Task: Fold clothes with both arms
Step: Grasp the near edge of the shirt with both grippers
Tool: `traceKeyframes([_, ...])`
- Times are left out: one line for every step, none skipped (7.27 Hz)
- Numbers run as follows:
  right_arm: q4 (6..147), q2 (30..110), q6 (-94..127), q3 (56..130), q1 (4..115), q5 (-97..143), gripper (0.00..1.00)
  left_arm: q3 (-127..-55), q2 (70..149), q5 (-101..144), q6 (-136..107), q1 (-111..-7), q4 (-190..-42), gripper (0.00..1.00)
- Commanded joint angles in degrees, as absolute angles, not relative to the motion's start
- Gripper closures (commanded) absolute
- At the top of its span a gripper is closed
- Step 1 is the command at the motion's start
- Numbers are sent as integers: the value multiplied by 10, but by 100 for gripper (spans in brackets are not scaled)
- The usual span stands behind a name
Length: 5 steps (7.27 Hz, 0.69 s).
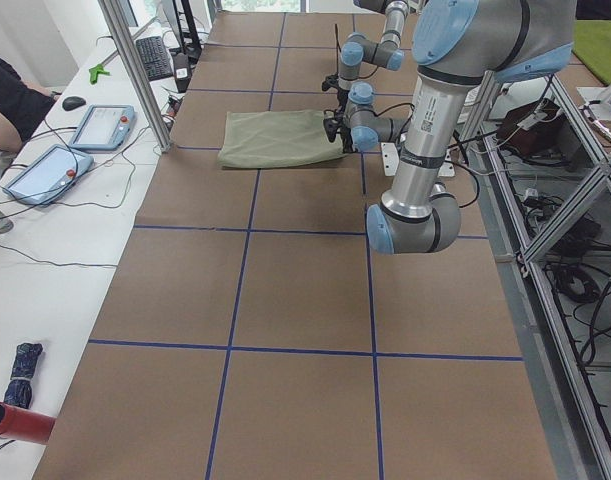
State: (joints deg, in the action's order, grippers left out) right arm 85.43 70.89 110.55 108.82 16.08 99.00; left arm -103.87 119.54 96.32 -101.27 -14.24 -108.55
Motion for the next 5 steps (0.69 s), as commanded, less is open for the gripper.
traceKeyframes([854, 701, 1105, 1090, 162, 992, 100, -1039, 1196, 964, -1013, -142, -1085, 100])
traceKeyframes([854, 695, 1113, 1093, 163, 988, 100, -1038, 1196, 964, -1013, -142, -1085, 100])
traceKeyframes([846, 687, 1141, 1093, 167, 988, 100, -1038, 1196, 964, -1012, -142, -1085, 100])
traceKeyframes([845, 679, 1142, 1093, 173, 991, 100, -1039, 1196, 964, -1012, -142, -1085, 100])
traceKeyframes([845, 679, 1142, 1093, 177, 992, 100, -1039, 1196, 964, -1012, -142, -1085, 100])
